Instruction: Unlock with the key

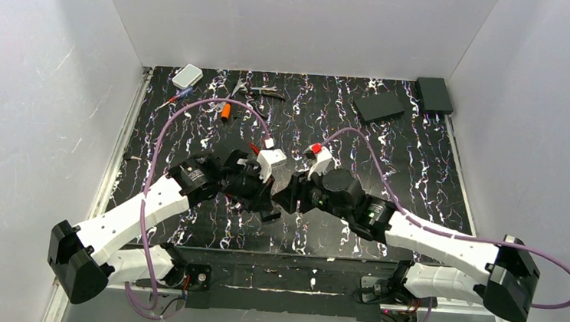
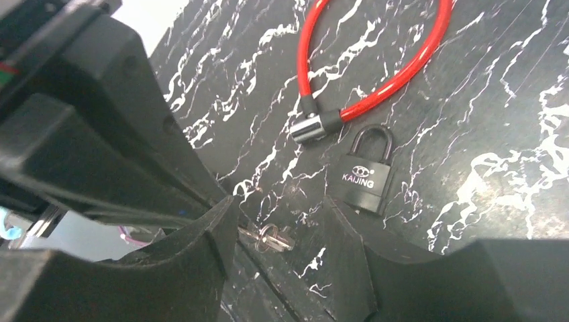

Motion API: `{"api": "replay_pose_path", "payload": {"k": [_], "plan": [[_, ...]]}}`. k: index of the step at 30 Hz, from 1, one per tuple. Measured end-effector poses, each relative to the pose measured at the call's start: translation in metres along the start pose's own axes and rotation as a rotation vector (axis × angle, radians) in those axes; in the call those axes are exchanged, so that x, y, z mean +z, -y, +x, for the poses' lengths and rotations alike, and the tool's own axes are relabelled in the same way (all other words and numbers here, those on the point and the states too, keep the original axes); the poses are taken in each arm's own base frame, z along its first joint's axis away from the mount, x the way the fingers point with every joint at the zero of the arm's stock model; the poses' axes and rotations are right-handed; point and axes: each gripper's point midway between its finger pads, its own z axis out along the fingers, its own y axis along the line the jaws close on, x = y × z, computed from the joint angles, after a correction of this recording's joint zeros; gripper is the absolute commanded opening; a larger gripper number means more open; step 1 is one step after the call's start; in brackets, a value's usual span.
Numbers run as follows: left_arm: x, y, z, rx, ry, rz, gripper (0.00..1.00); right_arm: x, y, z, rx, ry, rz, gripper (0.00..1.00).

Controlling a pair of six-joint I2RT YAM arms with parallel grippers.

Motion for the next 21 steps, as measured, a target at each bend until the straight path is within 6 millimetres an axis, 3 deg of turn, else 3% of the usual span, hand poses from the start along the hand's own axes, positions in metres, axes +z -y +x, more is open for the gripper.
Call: {"api": "replay_pose_path", "payload": {"k": [11,21], "plan": [[0.003,-0.003,0.011,0.014,-0.052,-0.039,0.00,0.018,0.008,0.041,0.039,-0.214,0.048,0.54],[0.003,-0.003,0.017,0.028,-0.076,-0.058,0.00,0.015,0.003,0.049,0.046,-0.287,0.044,0.51]]}}
